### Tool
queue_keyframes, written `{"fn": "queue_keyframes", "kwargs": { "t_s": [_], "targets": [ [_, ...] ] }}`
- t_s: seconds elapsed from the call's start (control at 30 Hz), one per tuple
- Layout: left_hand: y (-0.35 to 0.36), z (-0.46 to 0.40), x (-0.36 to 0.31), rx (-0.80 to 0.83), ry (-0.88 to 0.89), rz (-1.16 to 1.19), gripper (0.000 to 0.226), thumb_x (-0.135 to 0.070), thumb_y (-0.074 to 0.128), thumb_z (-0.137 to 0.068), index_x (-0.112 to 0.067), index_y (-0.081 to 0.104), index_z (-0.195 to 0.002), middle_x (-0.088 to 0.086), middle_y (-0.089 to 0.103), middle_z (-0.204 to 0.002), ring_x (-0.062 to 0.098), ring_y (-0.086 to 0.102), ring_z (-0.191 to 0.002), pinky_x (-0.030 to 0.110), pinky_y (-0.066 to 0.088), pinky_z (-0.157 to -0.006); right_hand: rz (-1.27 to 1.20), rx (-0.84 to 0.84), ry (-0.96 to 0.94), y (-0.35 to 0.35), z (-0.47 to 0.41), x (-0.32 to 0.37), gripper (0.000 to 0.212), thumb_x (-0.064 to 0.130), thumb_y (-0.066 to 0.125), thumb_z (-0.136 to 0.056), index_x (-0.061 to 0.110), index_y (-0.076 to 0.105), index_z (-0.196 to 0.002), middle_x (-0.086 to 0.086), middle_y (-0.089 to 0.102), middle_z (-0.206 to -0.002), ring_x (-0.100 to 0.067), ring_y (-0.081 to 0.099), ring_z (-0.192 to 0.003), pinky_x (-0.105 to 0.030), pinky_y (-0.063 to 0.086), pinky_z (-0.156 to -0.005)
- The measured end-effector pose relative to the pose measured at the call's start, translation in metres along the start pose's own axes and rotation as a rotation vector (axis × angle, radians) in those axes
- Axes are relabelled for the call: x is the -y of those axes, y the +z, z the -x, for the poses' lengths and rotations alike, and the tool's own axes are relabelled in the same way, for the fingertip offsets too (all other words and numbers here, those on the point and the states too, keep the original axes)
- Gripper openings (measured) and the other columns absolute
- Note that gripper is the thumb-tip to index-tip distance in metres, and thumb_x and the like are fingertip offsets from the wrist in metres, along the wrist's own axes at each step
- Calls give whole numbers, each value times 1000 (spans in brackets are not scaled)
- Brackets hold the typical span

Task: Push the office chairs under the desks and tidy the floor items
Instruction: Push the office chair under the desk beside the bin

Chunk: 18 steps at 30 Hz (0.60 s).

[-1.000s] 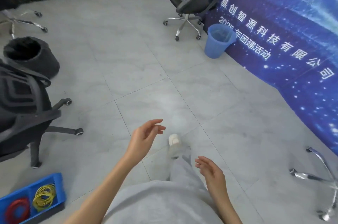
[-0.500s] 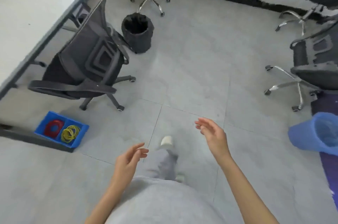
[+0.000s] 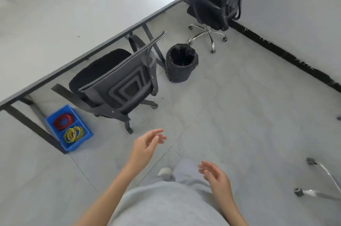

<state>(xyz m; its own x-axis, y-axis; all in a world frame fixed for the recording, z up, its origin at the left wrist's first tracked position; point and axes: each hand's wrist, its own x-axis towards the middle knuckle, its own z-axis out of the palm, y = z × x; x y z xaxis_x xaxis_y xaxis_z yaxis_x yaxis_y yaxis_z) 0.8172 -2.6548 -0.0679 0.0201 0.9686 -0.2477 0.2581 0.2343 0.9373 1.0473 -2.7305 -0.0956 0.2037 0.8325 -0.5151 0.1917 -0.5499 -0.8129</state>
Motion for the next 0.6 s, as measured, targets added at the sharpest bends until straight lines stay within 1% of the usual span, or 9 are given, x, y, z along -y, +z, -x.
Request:
{"fn": "queue_keyframes", "kwargs": {
  "t_s": [0.03,0.1,0.17,0.23,0.33,0.43,0.5,0.53,0.6],
  "targets": [
    [2,-12,-5,-23,-5,5,24,-5,46,-93,-20,61,-105,-22,71,-82,6,67,-79,12,49,-75,22,23,-13,-5,-18,10,32,-4,49,-88,24,64,-93,16,73,-84,-3,68,-81,-18,50,-74],
    [6,-33,-11,-88,-30,16,25,-5,47,-93,-21,61,-104,-23,70,-84,6,67,-80,11,48,-75,52,73,-39,-12,-60,32,31,-4,49,-89,22,64,-94,11,73,-84,-1,67,-79,-17,49,-73],
    [8,-51,-14,-177,-54,26,25,-5,46,-93,-22,61,-105,-19,70,-89,6,67,-81,11,48,-74,68,145,-70,-13,-105,58,28,-5,48,-90,16,64,-98,6,70,-91,2,66,-77,-17,49,-72],
    [7,-70,-18,-290,-71,12,27,-5,47,-93,-24,61,-105,-19,68,-93,4,67,-82,11,48,-74,106,232,-118,-9,-152,90,28,-4,47,-90,17,63,-98,3,69,-95,1,66,-78,-13,50,-71],
    [2,-102,-26,-493,-88,-19,28,-3,47,-92,-25,60,-105,-26,67,-91,0,65,-84,7,46,-74,207,386,-232,6,-223,151,34,-3,48,-90,27,62,-93,11,71,-90,-3,66,-85,-11,49,-73],
    [-10,-132,-44,-686,-135,-56,28,-5,48,-92,-23,58,-111,-33,66,-88,-7,61,-89,2,43,-75,386,521,-470,28,-278,220,32,0,53,-89,30,63,-92,21,68,-86,7,62,-83,-4,44,-70],
    [-21,-152,-56,-808,-135,-121,30,-6,50,-91,-20,59,-116,-24,68,-96,-5,61,-92,1,42,-79,473,578,-655,47,-305,266,25,1,55,-88,20,66,-100,17,67,-93,9,60,-83,-3,43,-73],
    [-28,-162,-61,-860,-126,-176,31,-4,51,-90,-16,59,-117,-13,68,-103,-2,61,-95,4,43,-84,517,601,-744,58,-317,286,25,0,55,-87,14,66,-106,12,67,-99,6,60,-88,-5,43,-78],
    [-43,-181,-64,-915,-123,-351,34,-3,56,-87,-9,58,-120,4,65,-115,9,58,-107,20,44,-97,662,619,-958,81,-336,318,32,2,56,-86,9,61,-116,2,65,-114,-6,58,-104,-17,41,-94]
  ]
}}
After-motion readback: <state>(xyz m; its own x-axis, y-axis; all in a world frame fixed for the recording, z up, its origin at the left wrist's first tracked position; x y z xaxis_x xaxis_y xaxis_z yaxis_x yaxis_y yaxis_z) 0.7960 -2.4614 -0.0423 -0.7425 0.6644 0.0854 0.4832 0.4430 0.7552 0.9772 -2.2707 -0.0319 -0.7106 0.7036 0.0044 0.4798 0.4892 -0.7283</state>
